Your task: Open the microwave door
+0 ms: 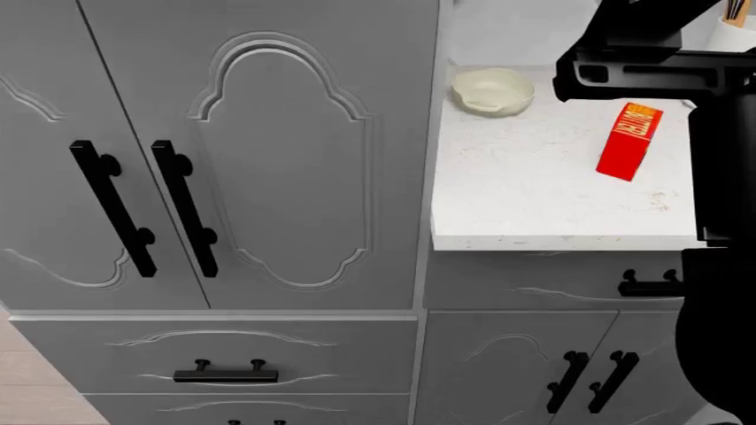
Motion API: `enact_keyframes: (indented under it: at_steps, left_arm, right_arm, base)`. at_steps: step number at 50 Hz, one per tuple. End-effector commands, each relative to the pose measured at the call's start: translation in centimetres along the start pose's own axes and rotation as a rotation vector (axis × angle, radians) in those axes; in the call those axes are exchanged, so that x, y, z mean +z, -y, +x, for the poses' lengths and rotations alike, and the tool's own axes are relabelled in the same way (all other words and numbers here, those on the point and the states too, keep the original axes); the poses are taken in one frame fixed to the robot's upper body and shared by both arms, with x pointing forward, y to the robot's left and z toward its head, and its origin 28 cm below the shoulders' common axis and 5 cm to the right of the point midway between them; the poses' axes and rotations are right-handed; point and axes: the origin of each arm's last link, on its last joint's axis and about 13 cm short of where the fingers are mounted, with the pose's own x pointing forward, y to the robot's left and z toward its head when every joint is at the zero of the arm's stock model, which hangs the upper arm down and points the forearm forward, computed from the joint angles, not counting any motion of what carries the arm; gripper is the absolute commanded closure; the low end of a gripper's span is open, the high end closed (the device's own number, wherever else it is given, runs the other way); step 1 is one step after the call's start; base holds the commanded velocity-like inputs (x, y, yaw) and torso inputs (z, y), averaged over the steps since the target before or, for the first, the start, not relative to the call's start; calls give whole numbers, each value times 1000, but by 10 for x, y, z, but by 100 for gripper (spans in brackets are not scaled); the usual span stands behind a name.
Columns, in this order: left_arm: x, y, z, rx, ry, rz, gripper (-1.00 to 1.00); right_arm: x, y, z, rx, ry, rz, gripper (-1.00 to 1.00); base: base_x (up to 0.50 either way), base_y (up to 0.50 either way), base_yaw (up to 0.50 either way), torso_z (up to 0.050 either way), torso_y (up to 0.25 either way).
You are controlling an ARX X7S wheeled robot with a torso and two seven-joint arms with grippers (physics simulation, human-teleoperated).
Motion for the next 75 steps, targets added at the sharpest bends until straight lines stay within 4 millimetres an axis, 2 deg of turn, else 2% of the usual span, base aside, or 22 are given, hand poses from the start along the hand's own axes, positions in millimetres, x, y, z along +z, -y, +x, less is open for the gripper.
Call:
enact_keyframes:
  at_steps: [1,17,35,45,56,75]
  left_arm:
    - [-7,0,-16,-47,-10,-61,-100]
    - [-18,-2,-34,-21,-31,-74,-100]
    - [-32,2,-72,-44,-75,-94,-100]
    - [-51,3,-89,-41,-112,-124,-100]
    - [-80,7,-100,-34,-165,-137,-100]
    - [-108,17,-135,-47,-274,-142,-100]
  right_arm:
    - [0,0,0,1,-1,-3,-100]
    - [0,1,-1,-3,-1,-1,-100]
    - [-1,1,-2,-8,-2,-2,-100]
    - [3,1,-2,-4,1,-3,-100]
    - [2,0,-2,-4,-1,-3,-100]
    - [-3,0,-5,-5,-11,5,-100]
  base:
    - [0,0,0,0,0]
    - [0,0,0,0,0]
    - [0,0,0,0,0]
    - [0,0,0,0,0]
    - [0,0,0,0,0]
    - [0,0,0,0,0]
